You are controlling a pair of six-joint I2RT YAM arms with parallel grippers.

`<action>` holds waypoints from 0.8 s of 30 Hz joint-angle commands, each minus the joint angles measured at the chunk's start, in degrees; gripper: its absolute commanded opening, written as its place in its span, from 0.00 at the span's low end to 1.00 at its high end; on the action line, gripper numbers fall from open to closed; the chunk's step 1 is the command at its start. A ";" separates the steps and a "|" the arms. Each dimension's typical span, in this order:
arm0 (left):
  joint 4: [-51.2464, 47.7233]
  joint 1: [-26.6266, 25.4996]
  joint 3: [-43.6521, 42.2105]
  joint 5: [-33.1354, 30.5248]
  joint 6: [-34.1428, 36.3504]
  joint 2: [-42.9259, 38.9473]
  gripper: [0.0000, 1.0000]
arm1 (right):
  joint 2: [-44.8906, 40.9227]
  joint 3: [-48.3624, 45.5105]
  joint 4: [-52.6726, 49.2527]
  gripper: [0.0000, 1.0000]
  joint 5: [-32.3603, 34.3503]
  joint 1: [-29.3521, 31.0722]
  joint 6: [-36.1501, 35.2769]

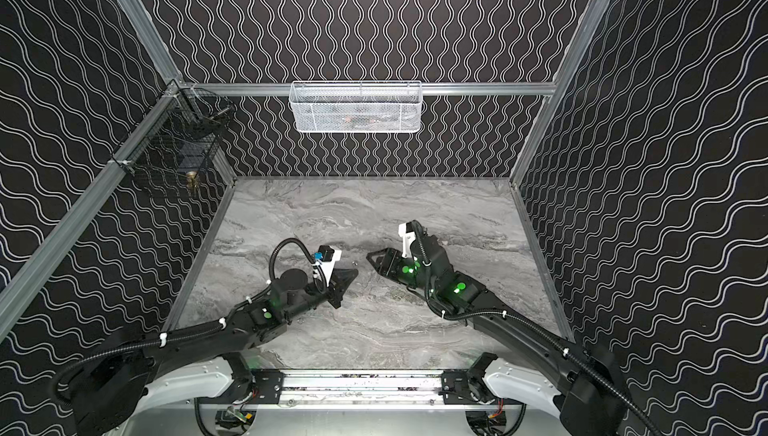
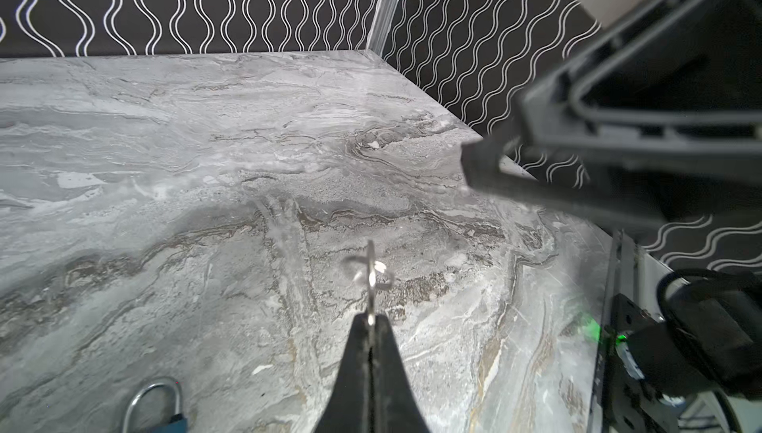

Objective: Unlock with the key

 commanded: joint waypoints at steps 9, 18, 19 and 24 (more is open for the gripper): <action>-12.76 3.58 8.05 16.78 9.43 -1.68 0.00 | 1.55 0.22 6.39 0.56 -21.02 -4.41 -24.00; -14.08 3.94 10.98 19.76 10.73 -0.54 0.00 | 4.64 -0.55 12.99 0.59 -30.35 -6.27 -27.11; -13.97 4.01 11.13 19.96 10.80 -0.31 0.00 | 5.21 -0.46 13.47 0.58 -31.48 -6.27 -27.47; -13.25 4.20 11.92 22.02 10.98 0.44 0.00 | 7.11 -0.63 16.34 0.52 -34.22 -6.59 -27.92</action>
